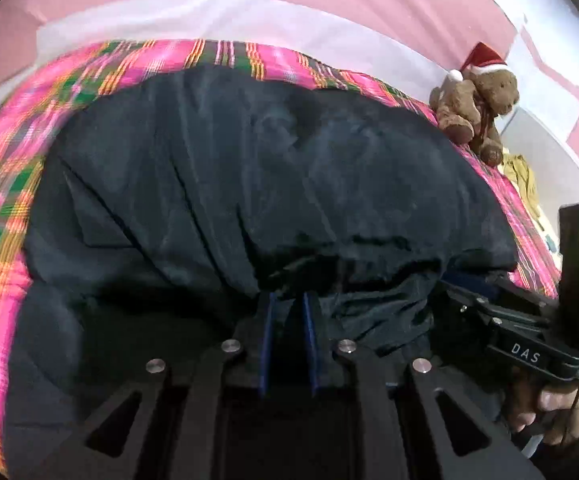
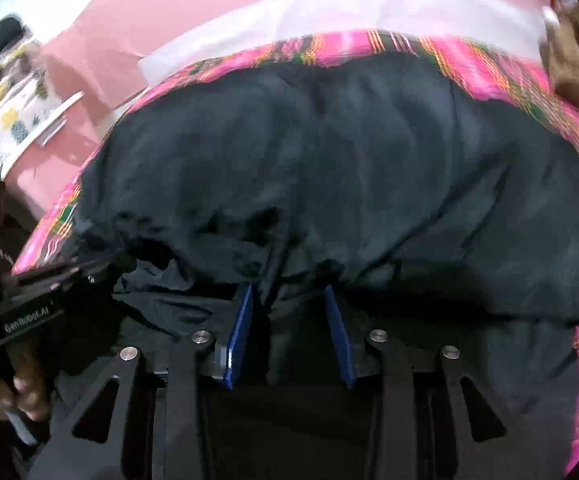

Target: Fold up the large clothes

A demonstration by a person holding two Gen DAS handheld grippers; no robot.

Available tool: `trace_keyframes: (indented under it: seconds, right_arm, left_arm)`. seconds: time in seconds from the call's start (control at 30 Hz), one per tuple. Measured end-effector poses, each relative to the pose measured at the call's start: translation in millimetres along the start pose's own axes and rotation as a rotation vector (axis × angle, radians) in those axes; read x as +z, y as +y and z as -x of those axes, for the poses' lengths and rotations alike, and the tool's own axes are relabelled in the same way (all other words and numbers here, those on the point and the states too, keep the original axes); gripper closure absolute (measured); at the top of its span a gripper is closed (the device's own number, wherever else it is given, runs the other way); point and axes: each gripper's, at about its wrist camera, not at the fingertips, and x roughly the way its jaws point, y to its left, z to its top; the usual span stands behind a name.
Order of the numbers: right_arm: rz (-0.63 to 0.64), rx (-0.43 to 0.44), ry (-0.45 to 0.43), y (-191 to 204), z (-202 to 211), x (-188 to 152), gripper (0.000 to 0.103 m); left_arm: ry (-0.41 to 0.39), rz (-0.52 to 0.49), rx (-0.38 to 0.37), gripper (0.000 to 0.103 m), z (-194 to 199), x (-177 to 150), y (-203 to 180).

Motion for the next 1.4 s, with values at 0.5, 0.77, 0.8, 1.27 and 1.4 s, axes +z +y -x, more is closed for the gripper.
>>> trace_keyframes:
  seconds: [0.5, 0.77, 0.8, 1.27, 1.4]
  right_arm:
    - [0.061, -0.006, -0.147, 15, 69, 21, 0.064]
    - [0.008, -0.130, -0.184, -36, 43, 80, 0.064]
    - [-0.015, -0.152, -0.158, -47, 33, 79, 0.064]
    - [-0.050, -0.115, -0.227, -67, 55, 99, 0.064]
    - [-0.015, -0.111, -0.214, -61, 27, 131, 0.064]
  left_arm:
    - [-0.015, 0.011, -0.031, 0.087, 46, 6, -6]
    - [-0.182, 0.016, 0.099, 0.082, 56, 76, 28]
    - [-0.166, 0.039, 0.134, 0.082, 44, 79, 37]
    - [-0.196, 0.041, 0.096, 0.085, 46, 97, 44]
    - [-0.196, 0.028, 0.102, 0.085, 16, 141, 47]
